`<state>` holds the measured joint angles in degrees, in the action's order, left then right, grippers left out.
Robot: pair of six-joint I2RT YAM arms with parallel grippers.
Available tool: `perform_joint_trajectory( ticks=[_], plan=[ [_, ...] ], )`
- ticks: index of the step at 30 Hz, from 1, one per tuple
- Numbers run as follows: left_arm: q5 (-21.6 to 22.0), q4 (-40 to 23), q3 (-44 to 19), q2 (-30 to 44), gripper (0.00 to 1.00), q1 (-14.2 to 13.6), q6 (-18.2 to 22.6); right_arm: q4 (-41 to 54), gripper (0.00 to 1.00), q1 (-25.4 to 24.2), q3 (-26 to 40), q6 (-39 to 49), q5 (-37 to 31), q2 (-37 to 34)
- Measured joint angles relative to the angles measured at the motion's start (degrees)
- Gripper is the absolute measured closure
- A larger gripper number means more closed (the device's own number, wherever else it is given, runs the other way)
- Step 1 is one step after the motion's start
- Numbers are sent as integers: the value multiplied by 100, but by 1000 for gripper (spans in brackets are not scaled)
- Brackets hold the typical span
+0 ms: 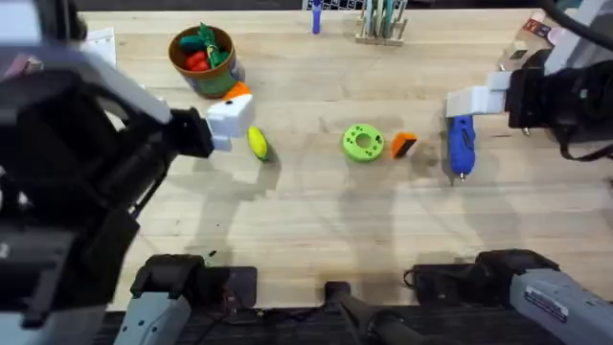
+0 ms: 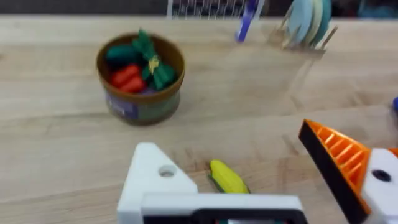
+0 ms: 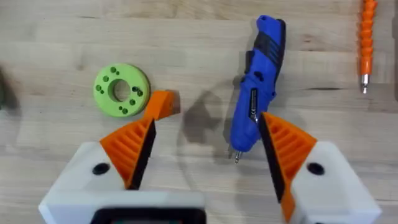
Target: Pick up the gripper from the table and insert it into the empty holder that is missing its gripper. Then pick up a screw, insert it into the mounting hole, and use the screwdriver to tighten it. Finally, clean up the table by picking up the vegetable and placing it into the bucket.
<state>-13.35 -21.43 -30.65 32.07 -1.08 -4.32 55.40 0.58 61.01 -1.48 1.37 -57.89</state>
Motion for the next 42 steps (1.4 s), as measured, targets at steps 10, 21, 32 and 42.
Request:
perform_joint_trajectory(
  ticks=[10, 21, 32, 42],
  plan=[
    [-185, 732, 1191, -1505, 15, 0, 111, 0, 9, 0, 0, 0, 0, 0],
    [-193, 1178, 1610, -2612, 15, 101, 1013, 0, 9, 0, 0, 0, 0, 0],
    [-242, 2591, 2670, -3064, 15, 273, 1182, 0, 10, 0, 0, 0, 0, 0],
    [-577, 3101, 3029, -3149, 15, 284, 1158, 0, 10, 0, 0, 0, 0, 0]
  ],
)
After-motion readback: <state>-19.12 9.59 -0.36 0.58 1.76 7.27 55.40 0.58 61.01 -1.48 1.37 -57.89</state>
